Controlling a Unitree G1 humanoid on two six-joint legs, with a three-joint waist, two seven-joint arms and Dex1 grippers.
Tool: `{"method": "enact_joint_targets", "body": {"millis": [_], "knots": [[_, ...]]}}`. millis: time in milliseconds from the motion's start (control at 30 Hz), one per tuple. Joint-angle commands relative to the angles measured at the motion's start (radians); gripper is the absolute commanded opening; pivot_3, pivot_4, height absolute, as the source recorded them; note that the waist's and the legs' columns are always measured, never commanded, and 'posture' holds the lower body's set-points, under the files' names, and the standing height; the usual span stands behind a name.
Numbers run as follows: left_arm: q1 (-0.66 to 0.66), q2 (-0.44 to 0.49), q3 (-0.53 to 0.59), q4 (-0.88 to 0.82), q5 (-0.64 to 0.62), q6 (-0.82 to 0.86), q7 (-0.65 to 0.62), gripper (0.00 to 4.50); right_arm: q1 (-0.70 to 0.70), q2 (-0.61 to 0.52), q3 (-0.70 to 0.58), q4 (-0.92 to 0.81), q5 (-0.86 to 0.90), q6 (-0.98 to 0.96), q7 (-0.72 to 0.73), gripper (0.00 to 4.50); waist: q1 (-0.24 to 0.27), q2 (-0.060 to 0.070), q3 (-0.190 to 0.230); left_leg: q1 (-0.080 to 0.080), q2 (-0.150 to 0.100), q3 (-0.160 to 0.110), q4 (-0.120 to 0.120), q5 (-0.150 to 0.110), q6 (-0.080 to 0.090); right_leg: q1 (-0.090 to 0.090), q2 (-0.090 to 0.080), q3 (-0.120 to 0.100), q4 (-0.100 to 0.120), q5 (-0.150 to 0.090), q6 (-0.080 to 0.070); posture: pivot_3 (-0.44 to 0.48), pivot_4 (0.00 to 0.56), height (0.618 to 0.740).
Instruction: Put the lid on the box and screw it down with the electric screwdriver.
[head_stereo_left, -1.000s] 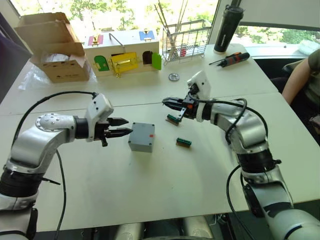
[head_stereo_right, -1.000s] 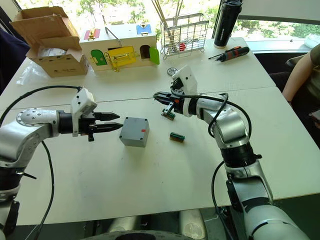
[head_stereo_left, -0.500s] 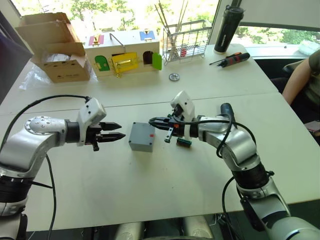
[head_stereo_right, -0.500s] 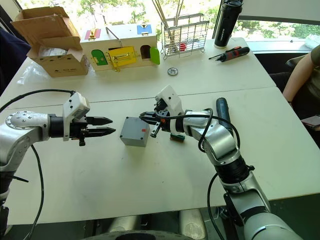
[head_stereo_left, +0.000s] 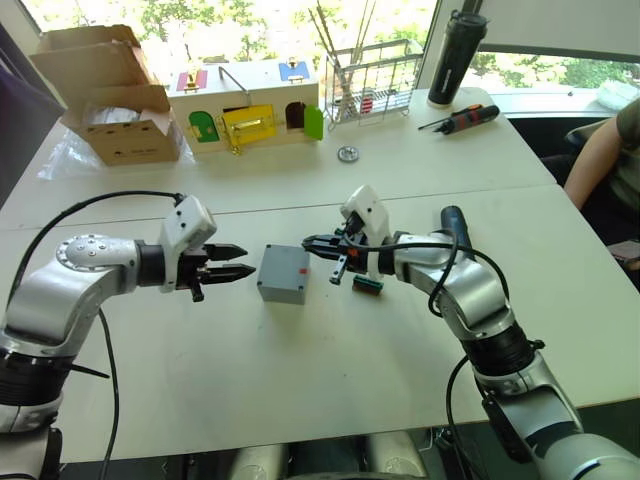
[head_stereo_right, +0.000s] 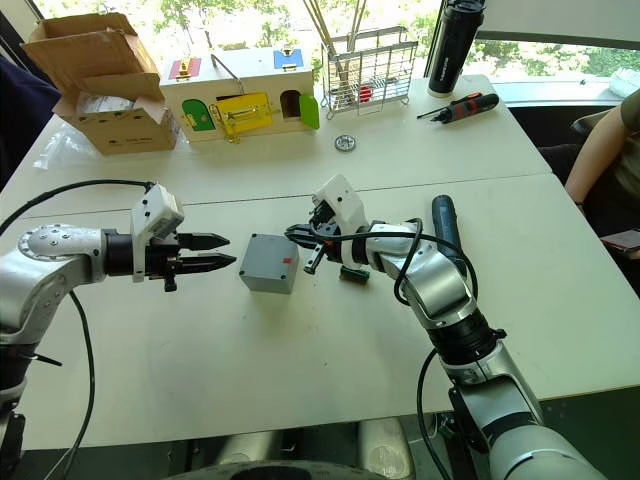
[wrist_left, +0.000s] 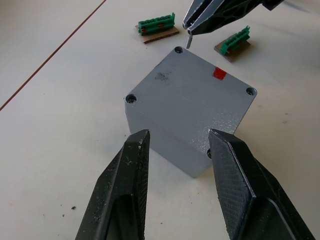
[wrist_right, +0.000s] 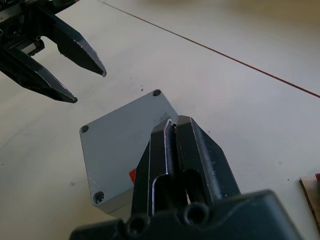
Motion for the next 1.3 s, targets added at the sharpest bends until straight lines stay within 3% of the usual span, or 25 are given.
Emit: {"method": "enact_joint_targets", "body": {"millis": [33,1300], "knots": [[-0.015,0.001,0.019,-0.029,-0.01,-0.005,0.007,1.87,-0.015,0.013,0.002,0.009,-0.009,-0.034,0.0,0.05,0.0,0.0,0.0,0.0,0.0,0.0,0.0,0.0,0.0,0.0,0.0,0.0,0.0,0.0,0.0,0.0,0.15,0.74],[-0.03,-0.021,0.011,-0.032,-0.011,0.002,0.021,1.87,-0.021,0.023,0.019,0.077,-0.051,-0.071,0.024,0.05,0.0,0.0,0.0,0.0,0.0,0.0,0.0,0.0,0.0,0.0,0.0,0.0,0.0,0.0,0.0,0.0,0.15,0.74]]}}
